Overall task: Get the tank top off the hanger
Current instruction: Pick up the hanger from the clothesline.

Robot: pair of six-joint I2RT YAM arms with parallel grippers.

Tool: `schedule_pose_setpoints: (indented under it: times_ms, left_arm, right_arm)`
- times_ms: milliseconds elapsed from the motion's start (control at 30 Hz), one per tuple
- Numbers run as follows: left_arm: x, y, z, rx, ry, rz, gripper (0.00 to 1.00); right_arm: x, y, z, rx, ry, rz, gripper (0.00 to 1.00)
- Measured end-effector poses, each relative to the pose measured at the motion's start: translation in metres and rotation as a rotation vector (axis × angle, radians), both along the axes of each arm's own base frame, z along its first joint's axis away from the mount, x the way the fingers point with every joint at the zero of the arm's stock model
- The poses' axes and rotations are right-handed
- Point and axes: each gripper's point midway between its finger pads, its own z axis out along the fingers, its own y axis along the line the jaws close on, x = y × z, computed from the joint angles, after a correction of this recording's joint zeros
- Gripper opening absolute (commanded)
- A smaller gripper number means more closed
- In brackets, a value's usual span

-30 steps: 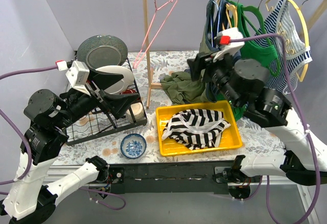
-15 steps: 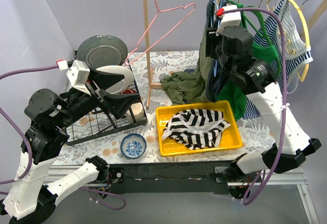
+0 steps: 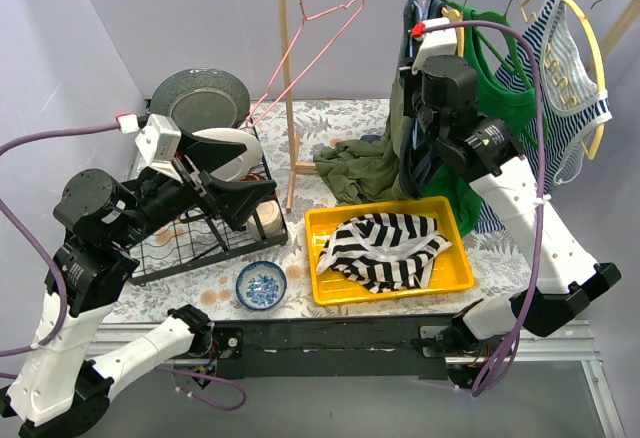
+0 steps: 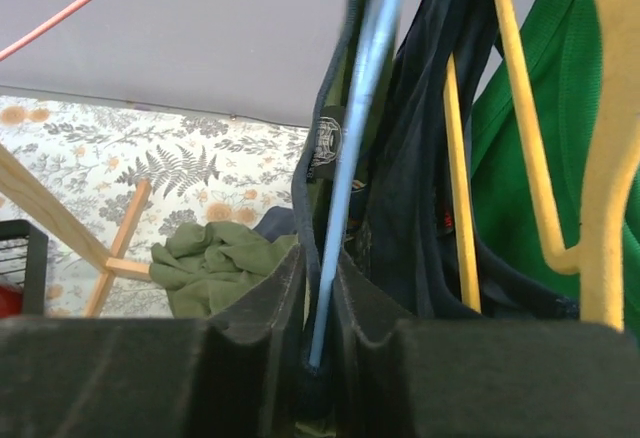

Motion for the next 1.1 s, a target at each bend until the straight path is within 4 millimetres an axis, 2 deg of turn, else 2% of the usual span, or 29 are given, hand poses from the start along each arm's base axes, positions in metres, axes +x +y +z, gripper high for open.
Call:
schedule_pose_setpoints:
  times_ms: [100,467,800,1100]
  left_arm:
    - [0.001,-0.001,-0.001,0.003,0.002,0.0,0.98]
    - [0.006,-0.004,-0.003,0.006,0.002,0.0,0.98]
    - [0.018,0.001,-0.001,-0.009,0.002,0.069,0.98]
    - [0.04,-0.001,0.0,-0.012,0.017,0.133,0.98]
  right_arm:
    - [0.002,0.0,0.002,0.004,-0.014,-0.003,0.01]
    - [0.0,0.0,0.021,-0.037,-0.076,0.047,0.01]
    - [-0.024,-0.01,0.052,-0.003,-0.153,0.087,0.01]
    - [-0.04,-0.009,0.056,0.022,-0.15,0.147,0.01]
